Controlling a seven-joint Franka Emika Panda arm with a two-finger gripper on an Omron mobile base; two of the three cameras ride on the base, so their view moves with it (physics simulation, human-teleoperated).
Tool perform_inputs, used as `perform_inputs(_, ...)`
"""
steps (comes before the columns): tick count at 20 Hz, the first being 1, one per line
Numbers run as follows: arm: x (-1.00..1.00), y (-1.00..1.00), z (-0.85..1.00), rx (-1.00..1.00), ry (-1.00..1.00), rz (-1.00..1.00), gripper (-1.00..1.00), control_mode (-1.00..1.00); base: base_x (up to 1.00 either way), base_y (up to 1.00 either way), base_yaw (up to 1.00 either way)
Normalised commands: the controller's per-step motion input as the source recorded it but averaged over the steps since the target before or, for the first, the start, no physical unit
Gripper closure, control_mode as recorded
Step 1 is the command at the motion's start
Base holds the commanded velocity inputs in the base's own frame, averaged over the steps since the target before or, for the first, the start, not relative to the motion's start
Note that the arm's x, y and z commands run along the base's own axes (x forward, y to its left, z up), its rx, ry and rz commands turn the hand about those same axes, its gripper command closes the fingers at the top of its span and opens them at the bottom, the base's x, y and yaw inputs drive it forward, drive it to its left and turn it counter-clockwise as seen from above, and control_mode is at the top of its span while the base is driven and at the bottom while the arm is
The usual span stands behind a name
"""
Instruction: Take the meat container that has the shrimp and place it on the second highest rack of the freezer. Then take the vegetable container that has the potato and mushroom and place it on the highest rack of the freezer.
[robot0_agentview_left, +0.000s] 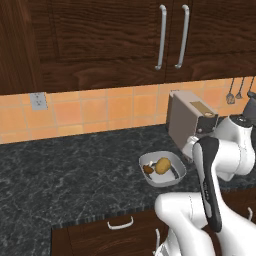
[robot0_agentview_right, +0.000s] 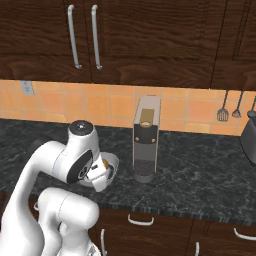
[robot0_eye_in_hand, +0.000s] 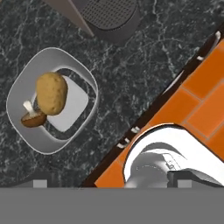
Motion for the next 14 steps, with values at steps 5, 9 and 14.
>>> perform_inputs(5,0.29,0.0,-0.42,0.0,0.0,-0.02,-1.0,-1.0,0.0,0.0,0.0)
perform_inputs(9,0.37,0.0,-0.47,0.0,0.06,-0.05,-1.0,-1.0,0.0,0.0,0.0)
perform_inputs(14,0.4,0.01,-0.64,0.0,0.11,-0.04,-1.0,-1.0,0.0,0.0,0.0)
